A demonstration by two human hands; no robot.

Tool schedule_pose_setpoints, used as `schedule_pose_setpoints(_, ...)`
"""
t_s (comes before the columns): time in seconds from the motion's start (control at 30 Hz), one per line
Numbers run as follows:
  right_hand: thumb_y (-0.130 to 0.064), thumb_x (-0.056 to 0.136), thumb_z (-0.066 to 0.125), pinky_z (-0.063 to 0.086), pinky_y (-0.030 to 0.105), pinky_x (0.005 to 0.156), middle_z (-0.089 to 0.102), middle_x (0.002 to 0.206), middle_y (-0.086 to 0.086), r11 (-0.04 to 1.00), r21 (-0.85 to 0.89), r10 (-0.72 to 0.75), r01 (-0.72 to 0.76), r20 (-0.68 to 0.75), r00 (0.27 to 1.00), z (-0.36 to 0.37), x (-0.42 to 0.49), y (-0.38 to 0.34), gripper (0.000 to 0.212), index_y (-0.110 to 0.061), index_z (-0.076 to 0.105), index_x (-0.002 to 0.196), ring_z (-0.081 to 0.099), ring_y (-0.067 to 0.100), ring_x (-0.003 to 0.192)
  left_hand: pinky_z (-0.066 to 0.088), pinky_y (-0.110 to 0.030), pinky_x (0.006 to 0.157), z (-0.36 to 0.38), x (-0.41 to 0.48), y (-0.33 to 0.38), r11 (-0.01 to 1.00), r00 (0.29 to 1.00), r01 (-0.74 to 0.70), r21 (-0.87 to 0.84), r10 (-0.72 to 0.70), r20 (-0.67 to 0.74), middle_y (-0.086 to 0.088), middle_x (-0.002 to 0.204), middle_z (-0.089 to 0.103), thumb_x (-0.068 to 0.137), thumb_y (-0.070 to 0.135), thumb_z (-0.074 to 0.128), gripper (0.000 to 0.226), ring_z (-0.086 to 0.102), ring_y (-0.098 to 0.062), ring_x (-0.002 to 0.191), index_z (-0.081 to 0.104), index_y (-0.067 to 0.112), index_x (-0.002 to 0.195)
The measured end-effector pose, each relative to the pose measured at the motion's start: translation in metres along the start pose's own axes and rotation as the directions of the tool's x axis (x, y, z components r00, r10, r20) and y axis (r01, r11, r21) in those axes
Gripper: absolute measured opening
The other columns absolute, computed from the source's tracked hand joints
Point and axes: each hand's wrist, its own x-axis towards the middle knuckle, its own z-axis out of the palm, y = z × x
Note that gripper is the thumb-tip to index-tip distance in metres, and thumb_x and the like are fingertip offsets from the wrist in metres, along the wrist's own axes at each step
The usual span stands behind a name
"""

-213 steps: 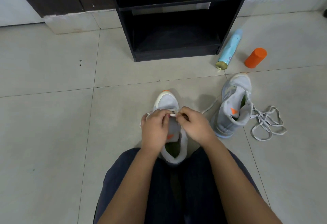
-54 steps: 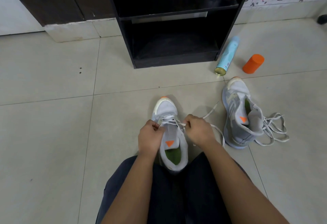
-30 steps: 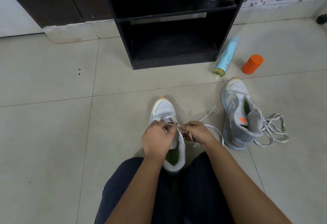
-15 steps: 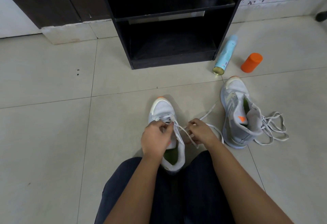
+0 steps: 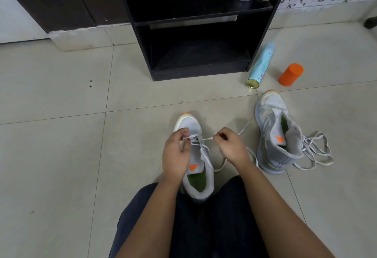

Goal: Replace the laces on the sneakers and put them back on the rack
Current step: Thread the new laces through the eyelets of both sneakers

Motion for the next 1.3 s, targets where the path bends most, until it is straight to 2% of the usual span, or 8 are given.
schedule_pose_setpoints(0.3, 0.008, 0.088, 0.048, 0.043, 0.017, 0.067, 0.054, 0.060, -0.003, 0.897, 0.408, -0.190, 0.171, 0.007, 0.982, -0.022, -0.033, -0.036, 0.026, -0.015, 0.059, 0.087, 0.053, 0.004, 0.059, 0.045, -0.023, 0.094, 0.012, -0.003, 0.016, 0.954, 0.933, -0.280, -0.103, 0.296, 0.207, 0.009, 0.109, 0.063, 0.095, 0.012, 0.052, 0.026, 0.057, -0.004, 0.106, 0.065, 0.021, 0.116)
schedule_pose_setpoints(0.43, -0.009, 0.084, 0.054, 0.043, 0.024, 0.074, 0.059, 0.073, -0.002, 0.714, 0.688, -0.070, 0.130, -0.114, 0.991, -0.039, -0.032, -0.045, 0.011, -0.014, 0.064, 0.089, 0.055, 0.009, 0.069, 0.048, -0.030, 0.088, 0.008, 0.000, 0.010, 0.973, 0.979, -0.082, -0.215, 0.120, 0.166, 0.001, 0.097, 0.063, 0.096, 0.012, 0.052, 0.014, 0.060, -0.011, 0.094, 0.065, 0.014, 0.095)
schedule_pose_setpoints(0.57, -0.024, 0.091, 0.059, 0.037, 0.035, 0.096, 0.054, 0.114, 0.000, 0.996, -0.091, -0.056, 0.022, -0.385, 0.921, -0.043, -0.029, -0.021, 0.017, -0.021, 0.064, 0.106, 0.047, 0.020, 0.111, 0.050, -0.043, 0.089, 0.007, 0.000, 0.010, 0.956, 0.981, -0.012, -0.292, 0.068, 0.184, 0.000, 0.089, 0.066, 0.091, 0.039, 0.049, 0.028, 0.063, -0.020, 0.090, 0.063, 0.014, 0.092)
schedule_pose_setpoints(0.63, -0.022, 0.095, 0.052, 0.039, 0.031, 0.084, 0.059, 0.107, 0.004, 0.989, -0.150, -0.036, -0.008, -0.287, 0.957, -0.032, -0.034, -0.020, 0.018, -0.016, 0.068, 0.101, 0.054, 0.026, 0.105, 0.049, -0.050, 0.086, 0.010, -0.001, 0.013, 0.955, 0.976, -0.054, -0.291, 0.112, 0.189, 0.000, 0.085, 0.066, 0.091, 0.044, 0.047, 0.034, 0.062, -0.021, 0.085, 0.064, 0.015, 0.092)
schedule_pose_setpoints(0.8, -0.008, 0.100, 0.036, 0.048, 0.015, 0.064, 0.067, 0.088, 0.001, 0.781, 0.549, 0.195, -0.298, 0.239, 0.951, 0.001, -0.041, -0.046, 0.032, -0.012, 0.066, 0.091, 0.065, 0.003, 0.075, 0.009, -0.051, 0.115, 0.015, -0.005, 0.015, 0.987, 0.966, -0.162, 0.012, 0.157, 0.204, 0.015, 0.093, 0.067, 0.092, 0.041, 0.040, 0.024, 0.056, 0.000, 0.101, 0.063, 0.035, 0.091)
schedule_pose_setpoints(1.03, -0.016, 0.099, 0.042, 0.037, 0.023, 0.070, 0.059, 0.089, -0.005, 0.517, 0.809, 0.351, -0.280, 0.098, 0.931, -0.009, -0.017, -0.027, 0.028, -0.022, 0.061, 0.080, 0.051, 0.007, 0.082, 0.015, -0.051, 0.110, -0.002, -0.007, 0.012, 0.984, 0.964, -0.165, 0.073, 0.145, 0.222, 0.016, 0.095, 0.057, 0.076, 0.047, 0.046, 0.011, 0.052, 0.000, 0.103, 0.056, 0.045, 0.073)
schedule_pose_setpoints(1.2, -0.022, 0.099, 0.042, 0.032, 0.023, 0.091, 0.057, 0.124, -0.012, 0.720, 0.645, 0.228, -0.255, 0.127, 0.965, -0.019, -0.029, -0.026, 0.029, -0.025, 0.071, 0.100, 0.046, 0.002, 0.116, 0.020, -0.052, 0.111, -0.002, -0.008, 0.017, 0.973, 0.968, -0.220, 0.077, 0.208, 0.142, 0.022, 0.114, 0.060, 0.085, 0.045, 0.045, 0.027, 0.048, 0.005, 0.117, 0.065, 0.038, 0.103)
schedule_pose_setpoints(1.3, -0.019, 0.103, 0.031, 0.040, 0.001, 0.069, 0.058, 0.115, -0.011, 0.788, 0.571, 0.114, -0.231, 0.234, 0.966, -0.005, -0.042, -0.041, 0.037, -0.019, 0.063, 0.122, 0.054, -0.016, 0.094, 0.023, -0.051, 0.113, 0.007, -0.011, 0.027, 0.987, 0.974, -0.158, -0.027, 0.160, 0.162, 0.028, 0.107, 0.062, 0.092, 0.038, 0.049, 0.029, 0.050, 0.011, 0.113, 0.061, 0.033, 0.117)
